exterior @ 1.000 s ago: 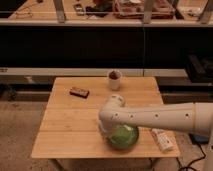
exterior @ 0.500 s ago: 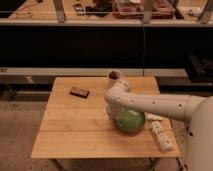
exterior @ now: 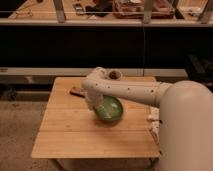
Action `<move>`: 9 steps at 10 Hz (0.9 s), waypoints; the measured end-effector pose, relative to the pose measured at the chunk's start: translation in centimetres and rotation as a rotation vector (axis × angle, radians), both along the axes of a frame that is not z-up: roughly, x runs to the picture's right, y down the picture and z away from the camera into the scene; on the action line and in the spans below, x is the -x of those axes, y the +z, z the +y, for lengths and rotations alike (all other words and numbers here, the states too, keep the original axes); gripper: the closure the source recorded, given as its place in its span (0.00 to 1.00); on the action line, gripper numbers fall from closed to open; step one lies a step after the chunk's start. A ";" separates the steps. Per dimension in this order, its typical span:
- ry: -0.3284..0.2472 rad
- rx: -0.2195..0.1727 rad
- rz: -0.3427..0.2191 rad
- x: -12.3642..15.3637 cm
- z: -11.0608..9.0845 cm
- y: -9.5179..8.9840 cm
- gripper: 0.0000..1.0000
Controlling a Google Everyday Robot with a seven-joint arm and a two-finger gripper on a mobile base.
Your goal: Drag the ceramic bowl in a circle
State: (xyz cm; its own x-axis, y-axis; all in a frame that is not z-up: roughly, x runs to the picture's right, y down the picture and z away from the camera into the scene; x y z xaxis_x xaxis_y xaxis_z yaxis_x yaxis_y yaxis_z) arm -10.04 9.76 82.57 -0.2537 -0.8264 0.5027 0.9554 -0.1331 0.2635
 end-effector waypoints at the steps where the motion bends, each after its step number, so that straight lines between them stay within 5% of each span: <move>1: -0.027 0.004 -0.037 1.9 0.6 -1.2 1.00; 4: -0.128 0.026 -0.168 4.3 5.9 -5.9 1.00; 6: -0.148 0.060 -0.170 0.5 9.9 -6.8 1.00; 9: -0.113 0.126 -0.070 -8.7 13.4 -5.6 1.00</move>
